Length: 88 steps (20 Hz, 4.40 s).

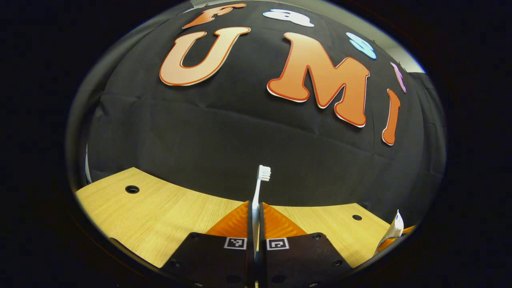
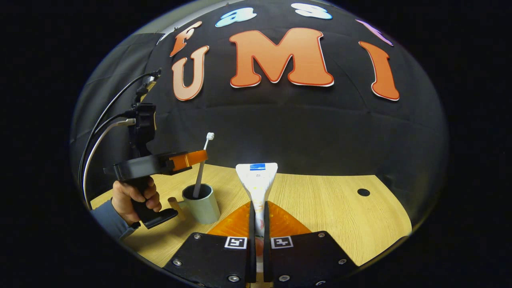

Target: Put the toothbrush and toothpaste on the desktop into the cup, then pick up the cup and place it on the coaster on the desktop.

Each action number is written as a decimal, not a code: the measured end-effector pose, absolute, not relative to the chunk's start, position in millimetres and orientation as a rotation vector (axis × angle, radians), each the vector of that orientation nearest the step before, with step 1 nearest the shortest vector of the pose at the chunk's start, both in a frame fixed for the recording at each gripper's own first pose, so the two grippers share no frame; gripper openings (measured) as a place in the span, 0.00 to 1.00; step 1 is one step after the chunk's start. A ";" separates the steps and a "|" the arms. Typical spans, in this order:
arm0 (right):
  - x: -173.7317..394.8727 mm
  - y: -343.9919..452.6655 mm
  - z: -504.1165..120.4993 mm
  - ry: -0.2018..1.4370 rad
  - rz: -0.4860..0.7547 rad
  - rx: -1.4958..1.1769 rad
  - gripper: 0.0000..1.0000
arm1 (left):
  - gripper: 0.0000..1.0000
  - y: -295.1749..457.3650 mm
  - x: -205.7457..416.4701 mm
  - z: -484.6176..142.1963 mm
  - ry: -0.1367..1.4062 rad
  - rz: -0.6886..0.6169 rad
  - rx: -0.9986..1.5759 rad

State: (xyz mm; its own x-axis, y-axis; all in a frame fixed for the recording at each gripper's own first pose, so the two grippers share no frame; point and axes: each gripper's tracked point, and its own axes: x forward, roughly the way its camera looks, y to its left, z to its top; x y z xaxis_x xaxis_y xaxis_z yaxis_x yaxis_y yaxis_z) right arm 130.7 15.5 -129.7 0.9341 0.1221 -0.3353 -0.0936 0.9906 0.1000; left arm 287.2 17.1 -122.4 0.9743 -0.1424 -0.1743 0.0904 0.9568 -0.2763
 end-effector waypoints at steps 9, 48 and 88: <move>139.6 33.9 -108.5 0.298 0.132 0.083 0.07 | 0.06 16.7 280.4 -170.1 0.355 -0.113 -0.290; 249.0 197.5 -73.3 0.015 0.471 0.228 0.08 | 0.98 143.6 145.7 -150.6 0.337 -0.067 -0.132; 164.6 71.1 -42.2 0.102 0.309 0.055 0.96 | 0.98 58.5 168.0 -185.1 0.587 -0.312 -0.007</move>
